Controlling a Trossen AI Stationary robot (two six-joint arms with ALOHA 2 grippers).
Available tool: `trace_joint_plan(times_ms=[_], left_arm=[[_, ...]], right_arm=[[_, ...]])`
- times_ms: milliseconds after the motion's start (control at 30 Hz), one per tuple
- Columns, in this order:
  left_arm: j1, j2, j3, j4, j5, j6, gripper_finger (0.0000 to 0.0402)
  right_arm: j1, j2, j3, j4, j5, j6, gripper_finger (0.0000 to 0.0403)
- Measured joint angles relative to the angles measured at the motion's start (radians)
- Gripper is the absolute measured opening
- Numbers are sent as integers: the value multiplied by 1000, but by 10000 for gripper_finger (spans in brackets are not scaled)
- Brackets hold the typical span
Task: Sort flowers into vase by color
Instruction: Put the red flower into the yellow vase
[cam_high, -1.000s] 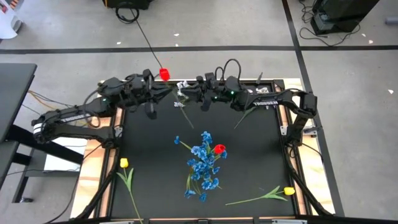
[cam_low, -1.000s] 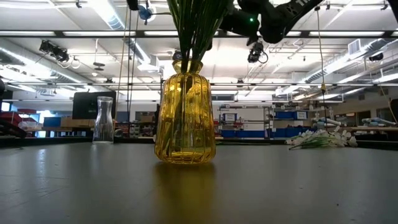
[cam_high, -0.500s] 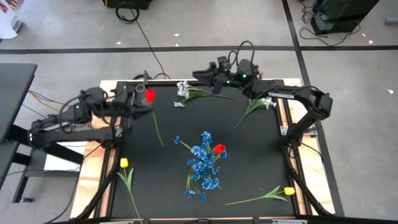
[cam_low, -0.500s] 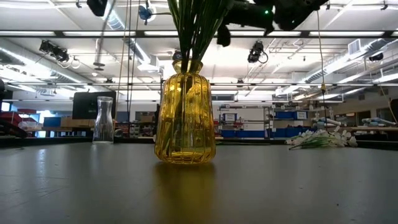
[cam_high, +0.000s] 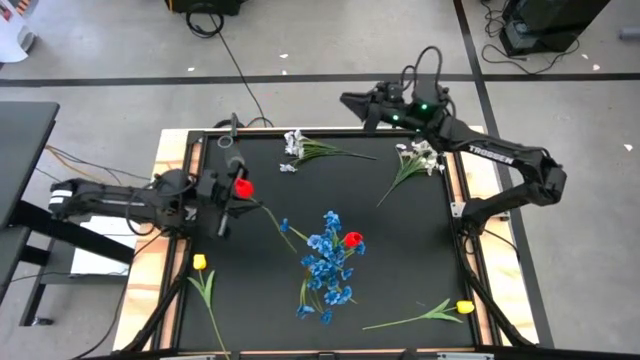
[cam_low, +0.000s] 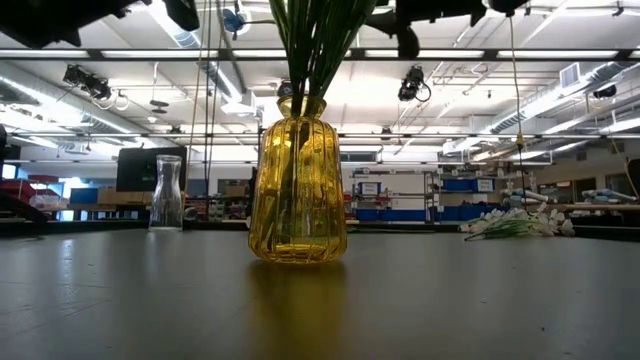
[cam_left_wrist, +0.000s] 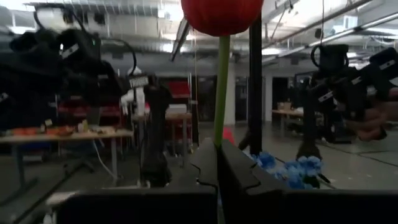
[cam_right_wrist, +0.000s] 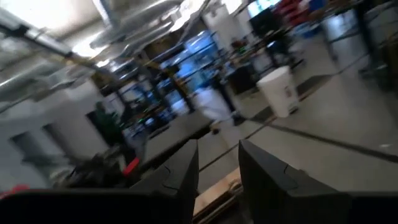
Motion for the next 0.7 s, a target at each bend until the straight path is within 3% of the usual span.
trace_joint_plan(times_ms=[400,700], left_arm=[[-19,305,-1,368,12,-56,2],[-64,383,-1,391,12,-56,3]], right_arm=[[-18,11,0,6,6,11,123],[-13,11,0,5,6,11,123]])
